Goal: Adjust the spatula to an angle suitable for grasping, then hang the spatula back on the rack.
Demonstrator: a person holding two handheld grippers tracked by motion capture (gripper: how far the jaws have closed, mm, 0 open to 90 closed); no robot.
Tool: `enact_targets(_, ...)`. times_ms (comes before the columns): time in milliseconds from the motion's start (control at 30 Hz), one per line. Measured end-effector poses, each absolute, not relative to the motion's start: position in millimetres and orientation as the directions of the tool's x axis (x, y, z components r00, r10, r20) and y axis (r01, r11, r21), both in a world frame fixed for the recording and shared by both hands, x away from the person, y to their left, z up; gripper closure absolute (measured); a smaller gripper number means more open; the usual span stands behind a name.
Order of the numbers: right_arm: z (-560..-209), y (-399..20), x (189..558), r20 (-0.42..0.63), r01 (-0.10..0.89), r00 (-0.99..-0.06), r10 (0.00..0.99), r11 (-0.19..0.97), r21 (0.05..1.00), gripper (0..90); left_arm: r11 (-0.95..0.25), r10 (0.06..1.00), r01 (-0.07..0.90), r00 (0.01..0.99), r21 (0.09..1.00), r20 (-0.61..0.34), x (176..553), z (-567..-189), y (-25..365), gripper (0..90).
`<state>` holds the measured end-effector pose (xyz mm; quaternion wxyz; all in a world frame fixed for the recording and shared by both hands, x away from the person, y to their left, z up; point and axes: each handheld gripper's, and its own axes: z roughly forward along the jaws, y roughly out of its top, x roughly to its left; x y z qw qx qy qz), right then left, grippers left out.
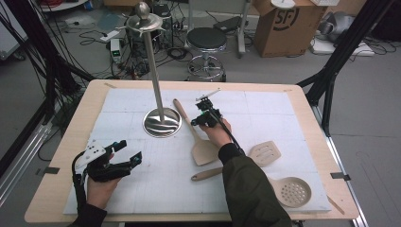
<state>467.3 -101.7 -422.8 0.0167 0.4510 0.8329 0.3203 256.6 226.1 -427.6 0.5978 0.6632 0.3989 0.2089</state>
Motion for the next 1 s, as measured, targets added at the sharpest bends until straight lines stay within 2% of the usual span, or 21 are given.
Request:
enact_targets(33, -422.8, -101.7, 467.3, 0.261, 0.741, -0.593, 0.762, 0.388, 0.549, 88.1, 0.033, 0.779, 0.279, 0.594, 0.960, -0.200, 256.5, -427.5, 226.2, 19.0)
enact_targets(67, -420.4, -103.1, 466.9, 0.275, 0.744, -0.583, 0.764, 0.368, 0.557, 76.7, 0.033, 0.780, 0.279, 0.593, 0.960, -0.199, 256.3, -427.4, 226.2, 19.0)
enact_targets(100, -420.0, -104.3, 467.1, 0.282, 0.747, -0.578, 0.766, 0.358, 0.560, 73.5, 0.032, 0.779, 0.277, 0.594, 0.960, -0.198, 256.2, -427.3, 226.3, 19.1)
enact_targets(233, -419.6, -107.4, 467.5, 0.295, 0.764, -0.556, 0.777, 0.338, 0.550, 66.5, 0.034, 0.780, 0.279, 0.593, 0.960, -0.200, 255.7, -427.3, 226.7, 19.0)
enact_targets(267, -419.6, -110.0, 467.7, 0.325, 0.770, -0.552, 0.768, 0.320, 0.551, 63.2, 0.035, 0.780, 0.279, 0.593, 0.960, -0.201, 255.5, -427.3, 226.8, 19.1)
enact_targets(400, -418.8, -110.3, 465.7, 0.379, 0.782, -0.552, 0.742, 0.304, 0.544, 58.7, 0.034, 0.782, 0.280, 0.590, 0.959, -0.200, 255.3, -427.3, 227.6, 19.0)
enact_targets(767, -427.4, -97.4, 461.1, 0.382, 0.798, -0.559, 0.736, 0.352, 0.489, 56.9, 0.039, 0.783, 0.279, 0.588, 0.959, -0.203, 254.0, -427.1, 227.8, 19.1)
enact_targets(1000, -432.0, -89.3, 457.6, 0.310, 0.778, -0.578, 0.755, 0.394, 0.490, 60.8, 0.036, 0.781, 0.279, 0.592, 0.960, -0.201, 254.7, -427.2, 226.9, 19.1)
